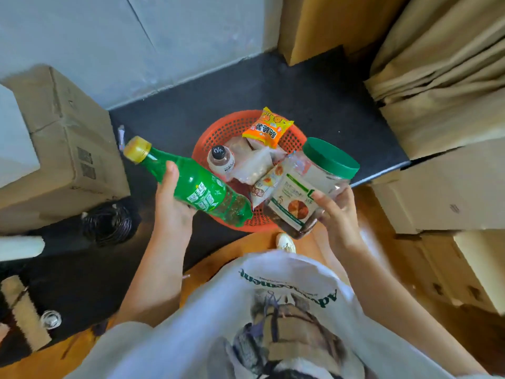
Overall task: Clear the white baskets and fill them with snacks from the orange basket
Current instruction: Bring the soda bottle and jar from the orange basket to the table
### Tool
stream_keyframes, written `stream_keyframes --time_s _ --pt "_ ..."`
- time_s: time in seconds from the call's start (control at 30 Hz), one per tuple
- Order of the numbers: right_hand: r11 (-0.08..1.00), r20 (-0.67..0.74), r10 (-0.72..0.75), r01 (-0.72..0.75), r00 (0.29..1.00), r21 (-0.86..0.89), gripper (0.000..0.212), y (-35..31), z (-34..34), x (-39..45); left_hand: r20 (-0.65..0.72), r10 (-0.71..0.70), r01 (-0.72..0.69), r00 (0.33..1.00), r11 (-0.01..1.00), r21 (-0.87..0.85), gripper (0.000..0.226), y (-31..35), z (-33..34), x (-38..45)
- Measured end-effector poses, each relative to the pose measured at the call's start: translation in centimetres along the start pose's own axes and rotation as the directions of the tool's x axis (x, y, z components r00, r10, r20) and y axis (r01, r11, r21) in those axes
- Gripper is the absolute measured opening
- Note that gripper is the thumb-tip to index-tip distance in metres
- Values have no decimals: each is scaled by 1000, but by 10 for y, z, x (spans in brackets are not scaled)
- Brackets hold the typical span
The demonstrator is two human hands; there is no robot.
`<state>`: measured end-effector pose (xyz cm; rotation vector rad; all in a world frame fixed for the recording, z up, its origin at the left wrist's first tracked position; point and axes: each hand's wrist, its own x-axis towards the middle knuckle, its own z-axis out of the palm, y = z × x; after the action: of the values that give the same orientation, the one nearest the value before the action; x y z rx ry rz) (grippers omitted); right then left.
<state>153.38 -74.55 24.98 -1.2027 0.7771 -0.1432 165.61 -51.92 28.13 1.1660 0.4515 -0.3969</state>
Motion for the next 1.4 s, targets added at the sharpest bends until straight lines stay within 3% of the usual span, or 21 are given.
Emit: stream_keyframes --time_s 0.1,0.23,0.27,0.3,0.37,0.47,0.53,0.6,0.63,0.77,0.83,0.93,1.0,1.07,1.2,1.3,1.4 --pt "994 -135 -20 34 991 102 56 12 2 -37 179 -42 25 983 995 100 49 2 3 -4" --pt "979 -331 5 63 944 195 70 32 1 -88 383 -131 30 914 965 259 95 6 21 -14" --pt "973 -372 3 84 928 216 69 36 0 -101 426 -163 37 890 957 289 94 3 25 -16" --pt "967 -414 3 103 910 235 68 41 -2 -114 471 -185 35 863 951 308 76 -2 30 -20" --pt "954 -499 18 134 867 268 69 51 -7 -139 564 -280 80 777 932 352 47 -14 39 -30" --pt "921 -624 57 200 780 335 70 71 -16 -179 676 -462 152 574 871 466 75 -32 57 -55" --pt "890 -699 88 259 710 376 73 86 -20 -210 643 -543 111 540 803 586 102 -47 69 -79" --pt "853 -770 119 333 626 402 64 102 -23 -244 616 -588 41 524 740 672 114 -70 76 -105" --pt "834 -805 138 371 576 408 57 110 -24 -263 623 -622 3 474 708 706 115 -82 77 -122" --pt "763 -909 237 514 343 393 46 149 -17 -350 603 -753 -165 262 581 797 82 -128 71 -195" --pt "742 -935 262 570 237 353 43 172 -7 -398 566 -810 -257 152 521 814 84 -151 57 -236" --pt "730 -960 265 632 91 261 37 209 12 -470 493 -870 -376 -17 462 803 66 -182 20 -303" --pt "705 -952 307 671 7 232 40 238 28 -514 433 -896 -434 -94 428 792 70 -199 -15 -348" --pt "650 -921 384 726 -59 225 44 269 49 -557 362 -923 -474 -132 380 794 77 -213 -53 -388" --pt "572 -839 515 799 -173 186 49 326 92 -632 214 -954 -588 -211 299 751 61 -237 -124 -462" --pt "537 -785 568 834 -246 127 51 356 119 -677 121 -960 -681 -251 264 683 78 -247 -166 -508" --pt "520 -735 599 852 -318 56 55 379 136 -709 45 -949 -738 -312 272 617 77 -256 -194 -546"
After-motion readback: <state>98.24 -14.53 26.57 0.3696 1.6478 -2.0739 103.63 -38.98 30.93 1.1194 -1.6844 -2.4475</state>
